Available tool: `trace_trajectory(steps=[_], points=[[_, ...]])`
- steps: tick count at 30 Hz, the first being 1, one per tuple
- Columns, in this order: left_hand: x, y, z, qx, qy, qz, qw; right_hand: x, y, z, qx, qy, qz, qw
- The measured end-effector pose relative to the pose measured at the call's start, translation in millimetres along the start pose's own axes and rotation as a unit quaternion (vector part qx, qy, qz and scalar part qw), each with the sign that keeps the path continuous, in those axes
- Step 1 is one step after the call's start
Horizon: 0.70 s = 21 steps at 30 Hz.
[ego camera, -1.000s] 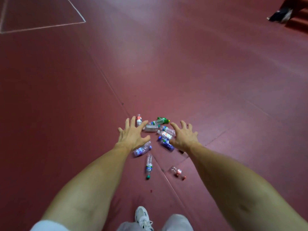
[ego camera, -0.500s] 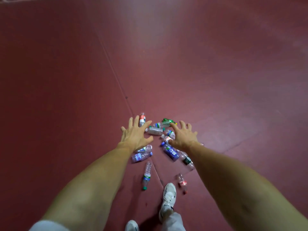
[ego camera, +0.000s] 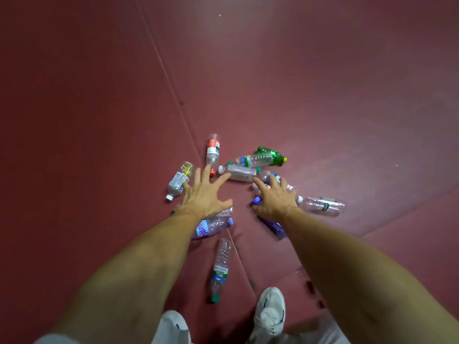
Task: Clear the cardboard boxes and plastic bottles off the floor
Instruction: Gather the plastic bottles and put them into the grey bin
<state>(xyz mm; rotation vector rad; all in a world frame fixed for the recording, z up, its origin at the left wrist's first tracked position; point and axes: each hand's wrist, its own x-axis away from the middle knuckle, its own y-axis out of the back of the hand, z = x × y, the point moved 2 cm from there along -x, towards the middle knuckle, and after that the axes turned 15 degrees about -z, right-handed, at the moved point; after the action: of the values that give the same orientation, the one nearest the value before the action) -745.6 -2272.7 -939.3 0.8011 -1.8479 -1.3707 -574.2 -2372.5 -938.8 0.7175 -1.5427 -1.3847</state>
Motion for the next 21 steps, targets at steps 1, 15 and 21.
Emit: trace_trajectory(steps=[1, 15, 21], points=[[-6.6, -31.3, 10.6, -0.002, -0.001, 0.007, 1.0, -9.6, -30.9, -0.1, 0.0, 0.001, 0.006, 1.0], [-47.8, -316.3, 94.3, -0.057, -0.006, 0.078, 0.995, -93.9, -305.9, -6.5, -0.014, 0.04, 0.02, 0.999], [-47.2, -337.6, 96.2, -0.026, 0.019, 0.061, 0.998, -105.5, -309.7, -28.0, 0.007, 0.027, 0.003, 1.0]])
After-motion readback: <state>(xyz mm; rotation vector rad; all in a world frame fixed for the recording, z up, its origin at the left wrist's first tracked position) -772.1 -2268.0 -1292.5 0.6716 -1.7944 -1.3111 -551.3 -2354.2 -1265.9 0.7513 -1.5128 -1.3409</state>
